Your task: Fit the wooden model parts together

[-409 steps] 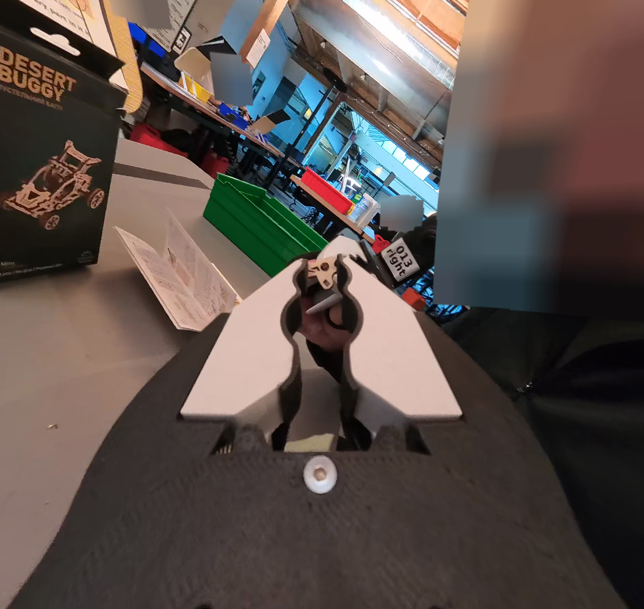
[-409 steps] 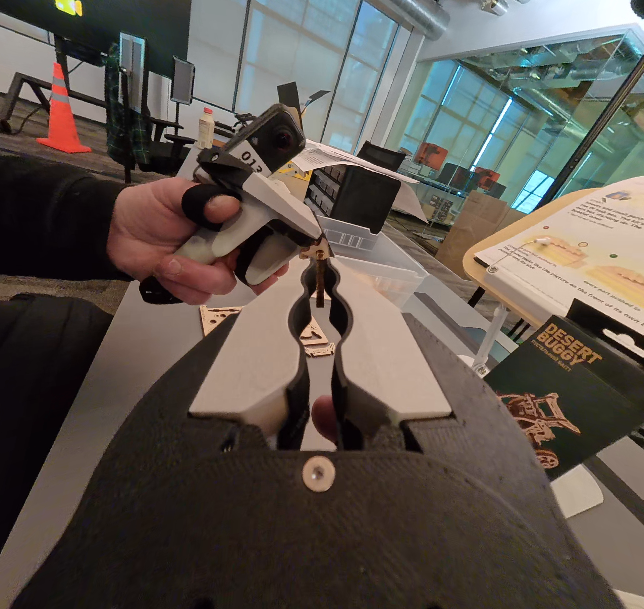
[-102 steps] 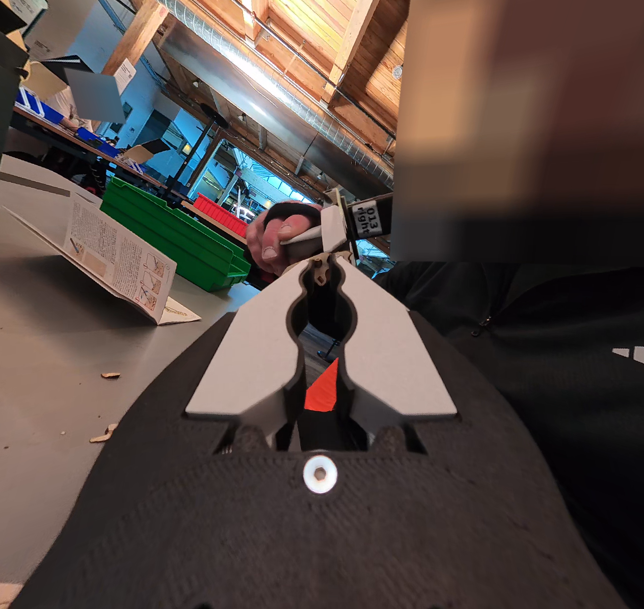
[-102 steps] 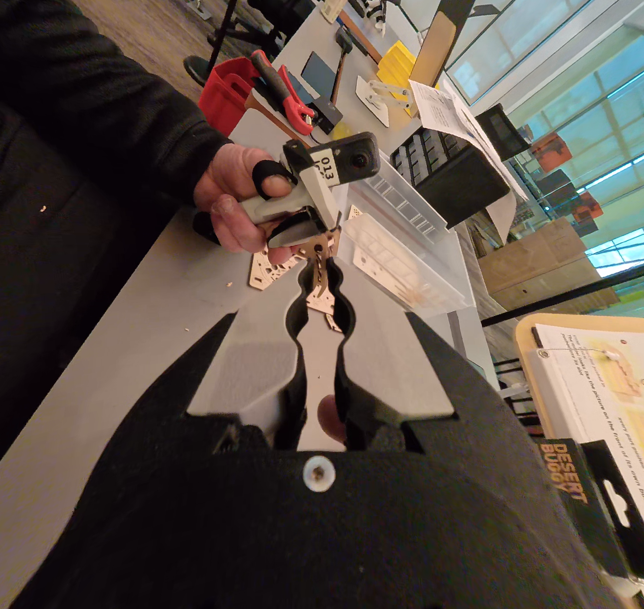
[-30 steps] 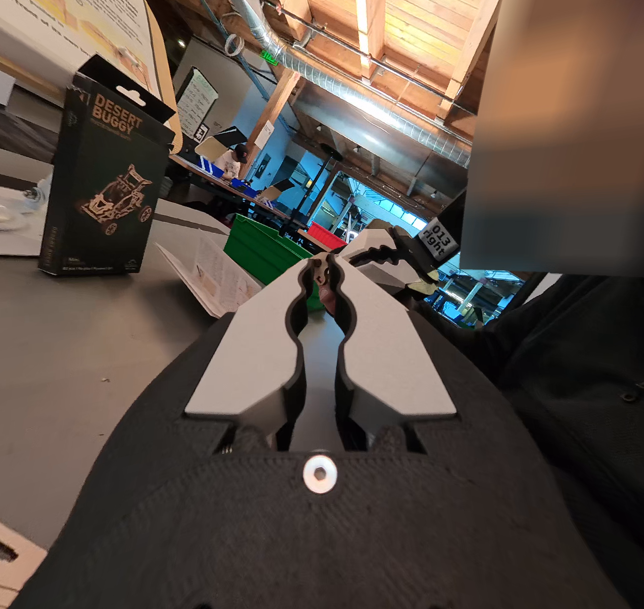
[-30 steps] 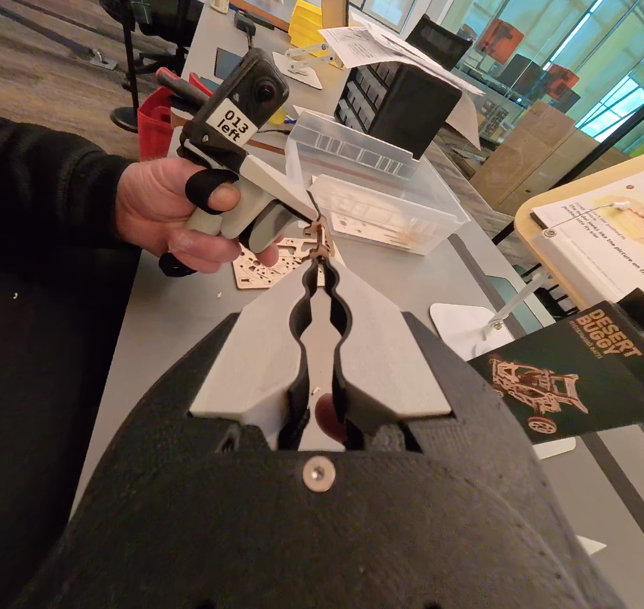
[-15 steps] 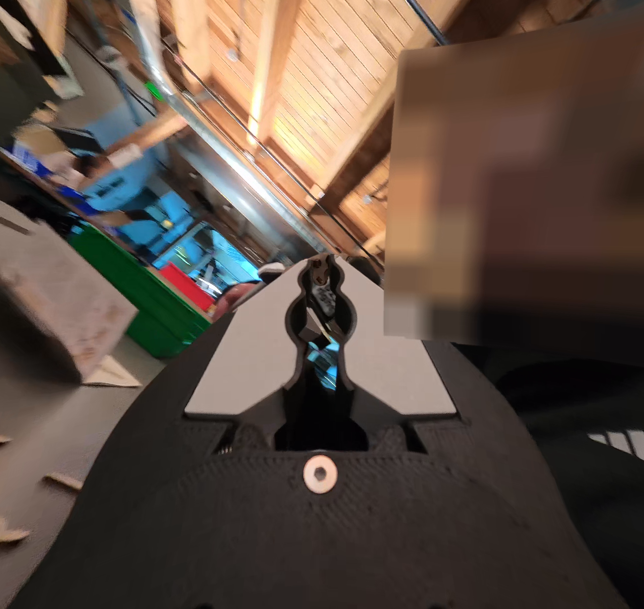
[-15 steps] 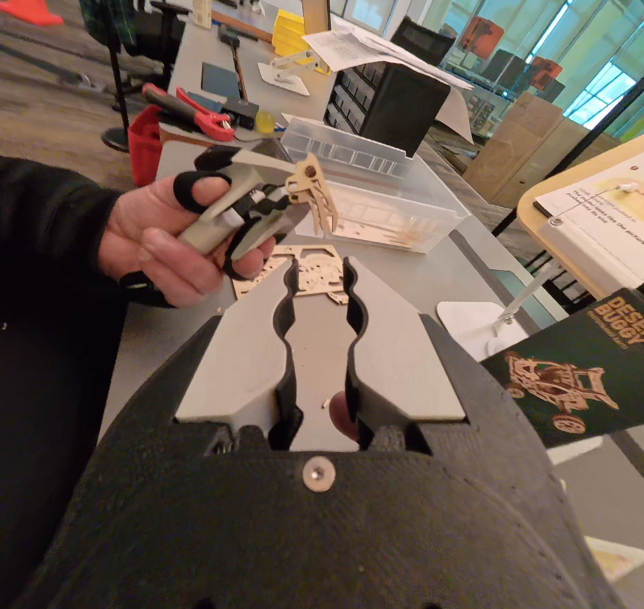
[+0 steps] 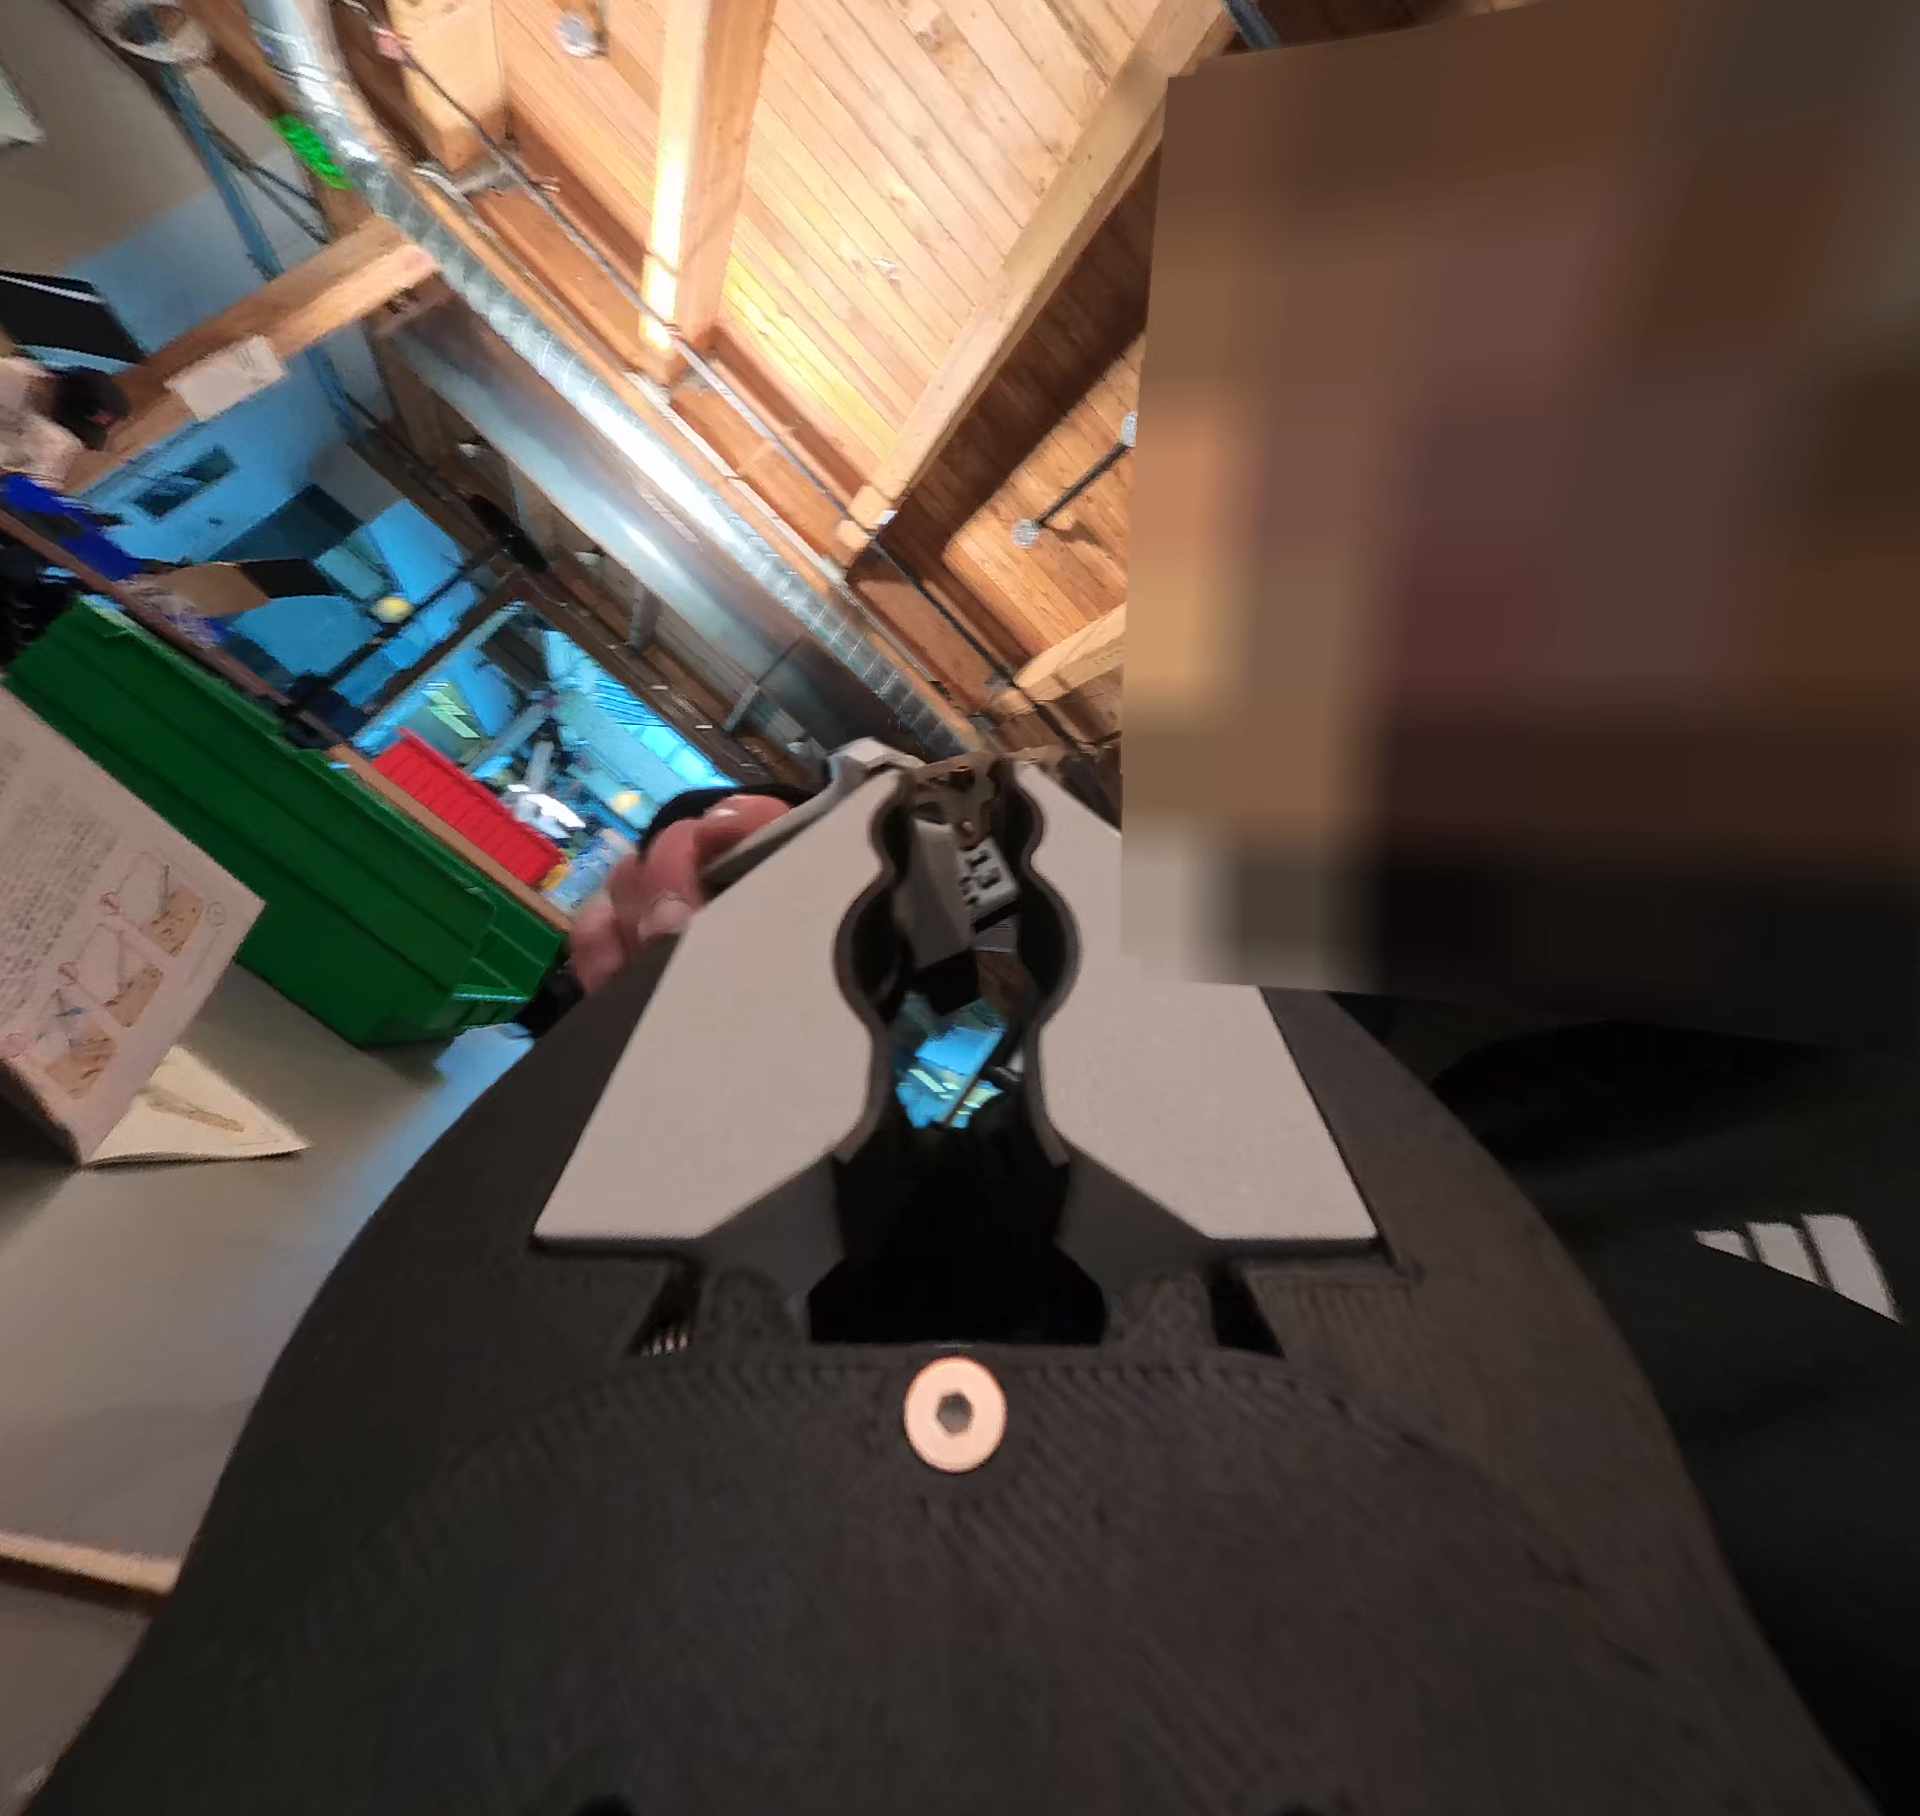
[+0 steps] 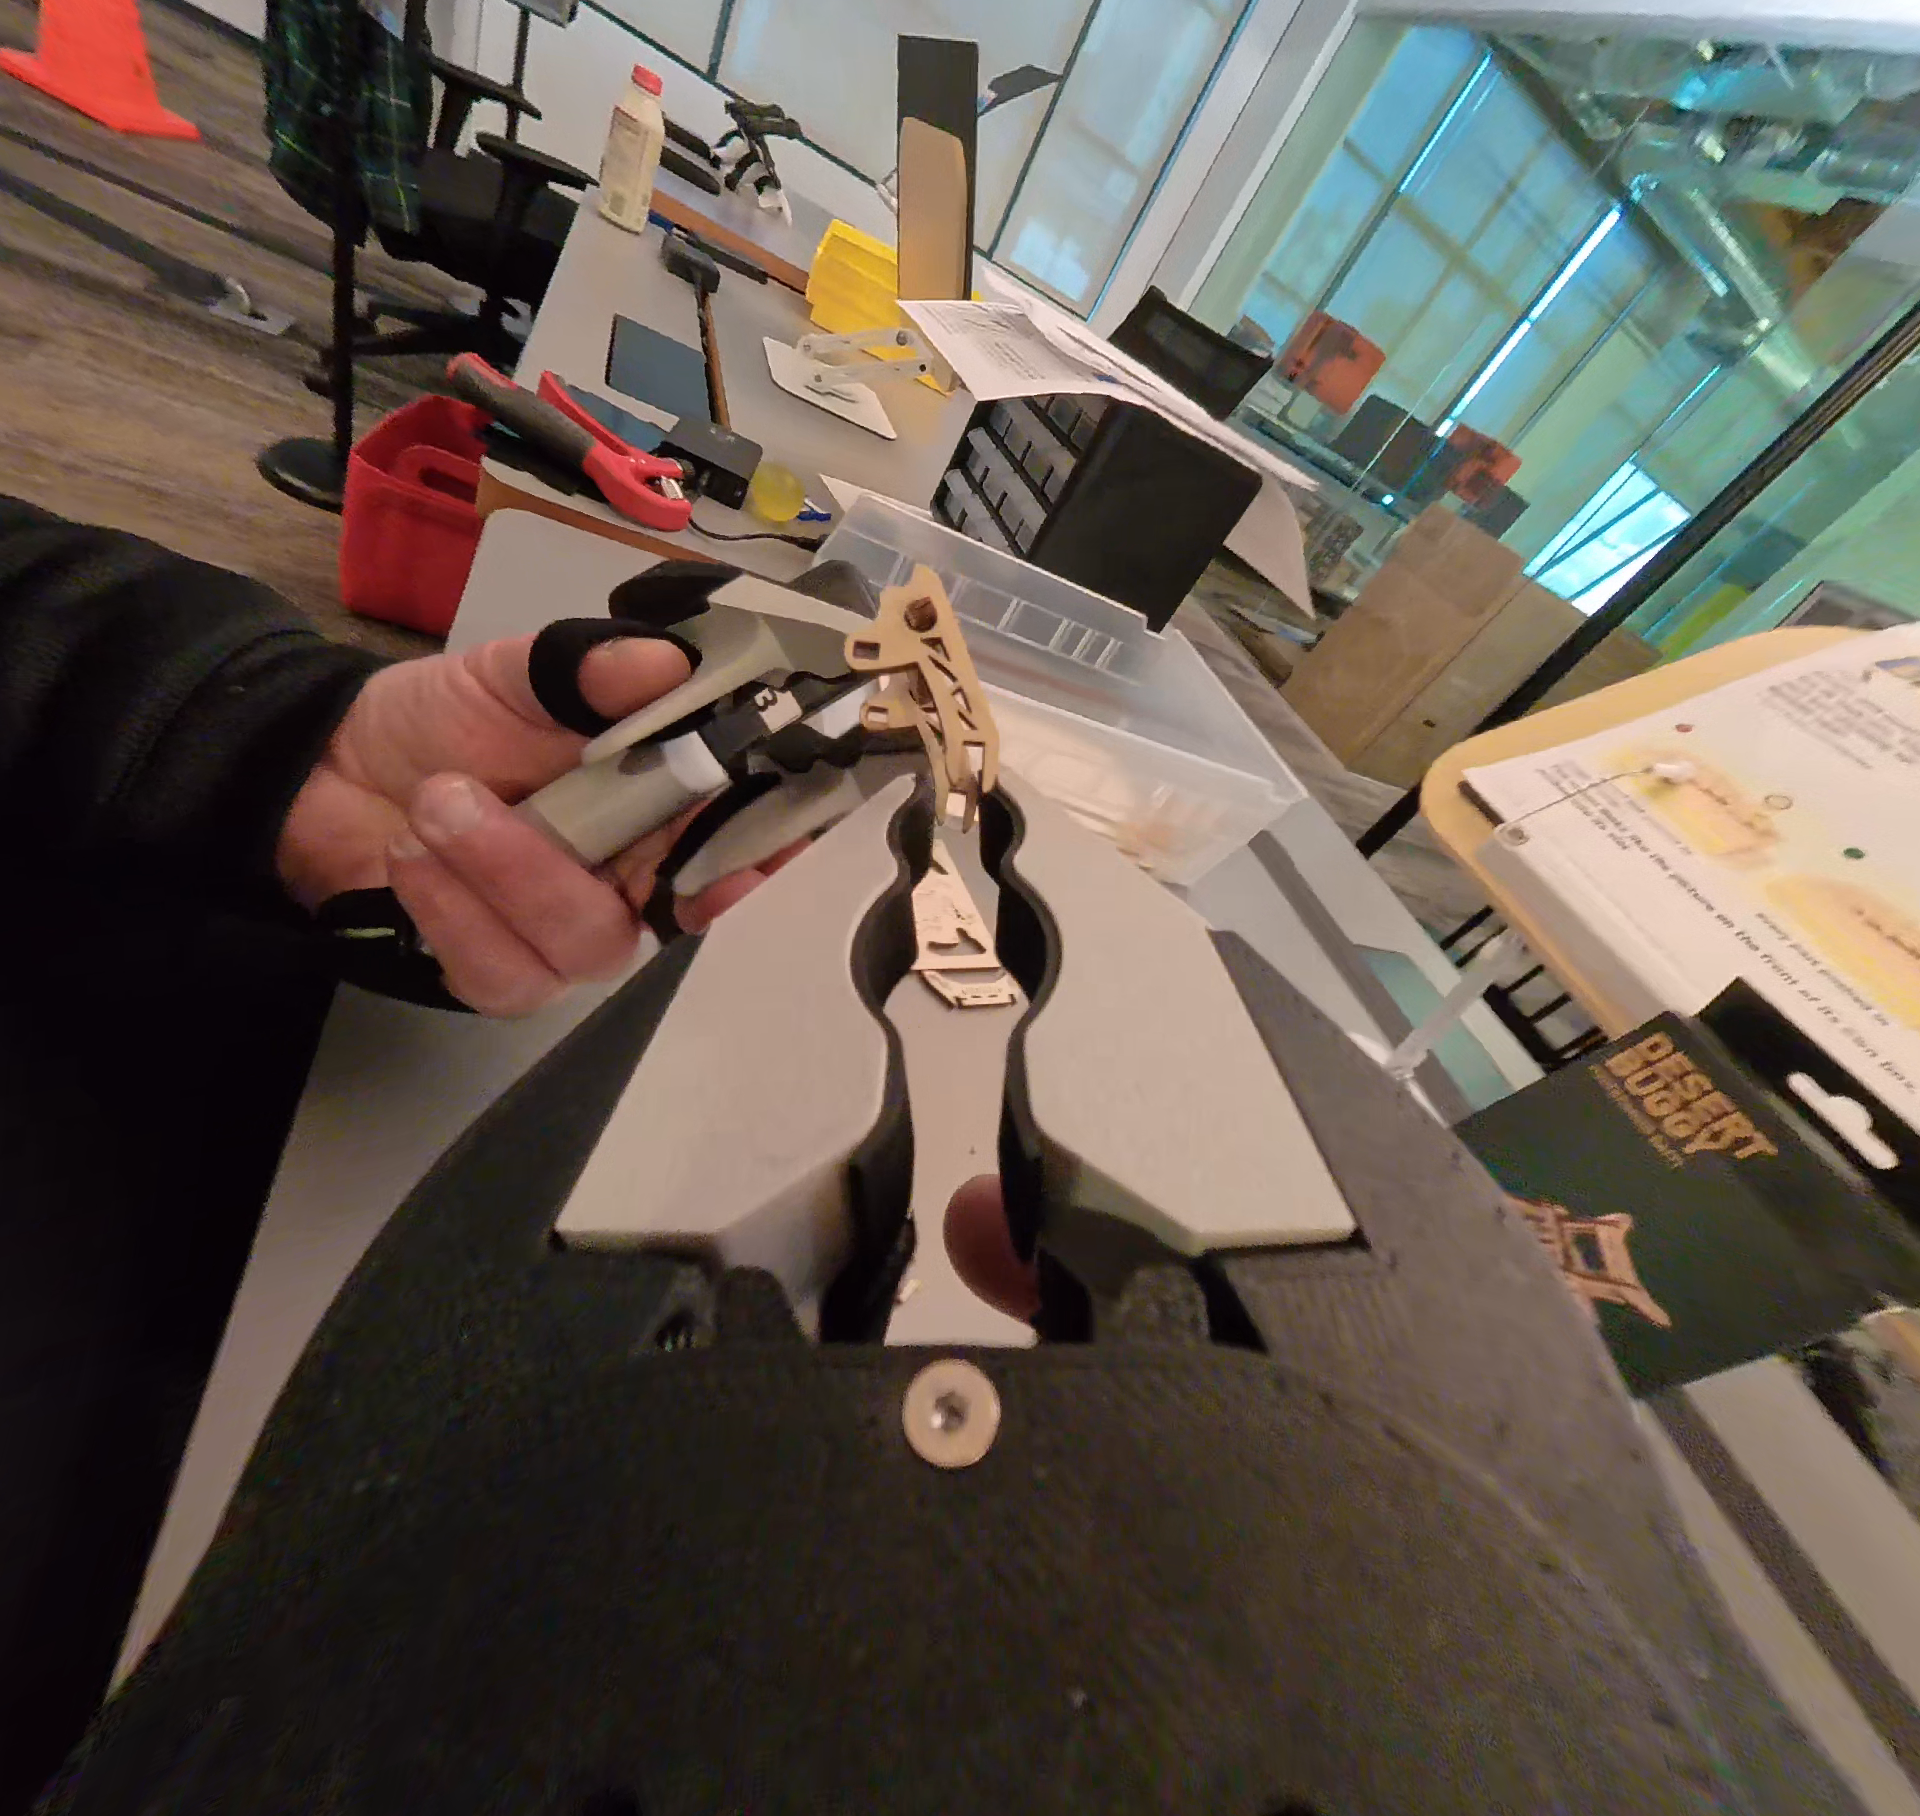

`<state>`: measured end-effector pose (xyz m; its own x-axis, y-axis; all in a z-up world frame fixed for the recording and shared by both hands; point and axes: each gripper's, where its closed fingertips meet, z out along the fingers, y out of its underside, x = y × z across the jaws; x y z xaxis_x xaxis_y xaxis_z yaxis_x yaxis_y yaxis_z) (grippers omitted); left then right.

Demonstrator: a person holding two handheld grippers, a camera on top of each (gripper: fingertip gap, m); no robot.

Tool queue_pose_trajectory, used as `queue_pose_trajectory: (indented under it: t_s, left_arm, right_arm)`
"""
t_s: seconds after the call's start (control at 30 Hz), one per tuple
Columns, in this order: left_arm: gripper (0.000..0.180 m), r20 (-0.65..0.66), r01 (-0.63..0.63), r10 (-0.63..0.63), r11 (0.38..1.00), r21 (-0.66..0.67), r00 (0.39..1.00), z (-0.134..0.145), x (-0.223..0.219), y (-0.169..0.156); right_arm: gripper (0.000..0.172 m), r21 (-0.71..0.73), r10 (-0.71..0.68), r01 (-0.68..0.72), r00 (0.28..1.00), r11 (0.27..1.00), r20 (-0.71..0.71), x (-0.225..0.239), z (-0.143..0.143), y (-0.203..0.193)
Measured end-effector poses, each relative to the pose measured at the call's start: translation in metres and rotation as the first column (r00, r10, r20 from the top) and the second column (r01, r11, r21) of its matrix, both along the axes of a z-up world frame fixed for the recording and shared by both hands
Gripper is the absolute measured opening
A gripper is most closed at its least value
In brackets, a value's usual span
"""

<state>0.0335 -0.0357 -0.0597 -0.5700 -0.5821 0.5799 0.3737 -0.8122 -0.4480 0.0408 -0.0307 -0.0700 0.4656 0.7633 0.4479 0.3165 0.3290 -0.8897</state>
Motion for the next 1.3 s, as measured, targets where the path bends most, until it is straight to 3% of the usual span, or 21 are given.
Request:
queue_pose_trajectory:
  t_s: [0.03, 0.1, 0.2, 0.3, 0.4, 0.53, 0.67, 0.77, 0.83, 0.93, 1.13, 1.2, 1.3]
  left_arm:
    - [0.023, -0.020, -0.020, 0.020, 1.000, 0.005, 1.000, -0.001, 0.001, 0.001]
    - [0.032, -0.096, -0.078, 0.083, 0.996, 0.052, 0.992, -0.005, 0.004, 0.003]
    - [0.044, -0.256, -0.217, 0.273, 0.950, 0.226, 0.927, -0.018, 0.008, 0.010]
    - [0.045, -0.339, -0.297, 0.494, 0.819, 0.491, 0.801, -0.021, 0.006, 0.013]
    - [0.049, -0.379, -0.238, 0.588, 0.713, 0.659, 0.714, -0.023, 0.013, 0.007]
    - [0.056, -0.350, -0.242, 0.718, 0.581, 0.777, 0.602, -0.023, 0.014, 0.013]
    - [0.042, -0.327, -0.156, 0.783, 0.469, 0.869, 0.529, -0.028, 0.010, 0.012]
    - [0.031, -0.285, -0.056, 0.818, 0.359, 0.932, 0.500, -0.031, 0.009, 0.004]
    - [0.024, -0.249, 0.034, 0.856, 0.262, 0.964, 0.453, -0.038, 0.008, 0.003]
    - [0.016, -0.187, 0.127, 0.884, 0.146, 0.981, 0.430, -0.040, 0.012, -0.007]
    - [0.010, -0.141, 0.271, 0.924, 0.043, 0.962, 0.355, -0.065, 0.014, -0.013]
    - [0.009, -0.142, 0.276, 0.930, 0.046, 0.960, 0.338, -0.071, 0.013, -0.013]
    - [0.008, -0.181, 0.264, 0.933, 0.098, 0.960, 0.311, -0.076, 0.011, -0.011]
  right_arm:
    - [0.006, -0.028, 0.005, -0.006, 1.000, 1.000, -0.015, 0.001, 0.000, 0.000]
    - [0.007, -0.106, 0.016, -0.021, 0.999, 0.994, -0.048, 0.003, -0.001, 0.001]
    - [0.007, -0.246, 0.011, -0.036, 0.995, 0.969, -0.102, 0.008, -0.006, 0.006]
    - [0.007, -0.425, 0.016, -0.086, 0.986, 0.901, -0.166, 0.012, -0.014, 0.009]
    - [0.006, -0.580, 0.049, -0.166, 0.976, 0.797, -0.211, 0.010, -0.024, 0.006]
    - [0.006, -0.685, 0.029, -0.200, 0.967, 0.701, -0.252, 0.010, -0.029, 0.009]
    - [0.006, -0.764, 0.052, -0.276, 0.951, 0.582, -0.305, 0.006, -0.033, 0.002]
    - [0.006, -0.789, 0.090, -0.356, 0.928, 0.501, -0.361, 0.005, -0.033, -0.007]
    - [0.006, -0.808, 0.116, -0.368, 0.927, 0.460, -0.356, 0.004, -0.037, -0.013]
    - [0.006, -0.840, 0.136, -0.363, 0.931, 0.403, -0.337, 0.004, -0.045, -0.018]
    - [0.007, -0.903, 0.164, -0.315, 0.947, 0.292, -0.277, 0.005, -0.066, -0.026]
    - [0.007, -0.913, 0.160, -0.305, 0.950, 0.270, -0.270, 0.005, -0.070, -0.026]
    - [0.007, -0.918, 0.140, -0.288, 0.956, 0.273, -0.258, 0.005, -0.074, -0.023]
